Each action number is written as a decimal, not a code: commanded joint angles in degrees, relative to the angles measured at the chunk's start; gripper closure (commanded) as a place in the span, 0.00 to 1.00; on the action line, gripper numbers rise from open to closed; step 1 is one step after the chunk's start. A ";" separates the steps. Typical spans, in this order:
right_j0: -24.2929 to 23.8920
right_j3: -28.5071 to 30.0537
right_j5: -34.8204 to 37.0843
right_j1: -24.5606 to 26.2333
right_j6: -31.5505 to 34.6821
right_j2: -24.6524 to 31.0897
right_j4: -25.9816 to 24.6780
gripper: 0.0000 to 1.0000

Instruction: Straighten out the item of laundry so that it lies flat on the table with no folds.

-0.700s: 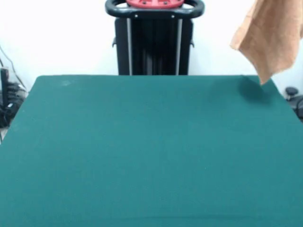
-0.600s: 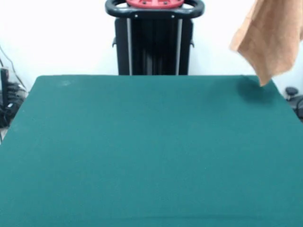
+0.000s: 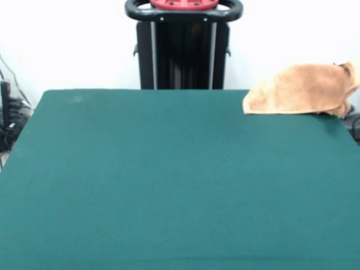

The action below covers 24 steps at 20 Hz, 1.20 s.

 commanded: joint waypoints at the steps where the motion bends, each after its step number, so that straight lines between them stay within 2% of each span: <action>1: -2.54 3.72 0.35 1.22 4.87 7.66 1.52 0.00; 7: -4.90 2.98 -4.86 3.13 1.58 9.71 -0.12 0.00; 10: -4.46 3.04 -8.17 3.58 1.92 10.12 -1.96 0.00; 15: -2.68 5.52 -14.91 3.33 1.19 10.39 -4.32 0.00; 19: -3.33 7.42 -20.66 3.56 -1.28 11.73 -5.72 0.00; 24: -4.56 8.13 -23.64 3.71 -3.46 13.63 -7.90 0.00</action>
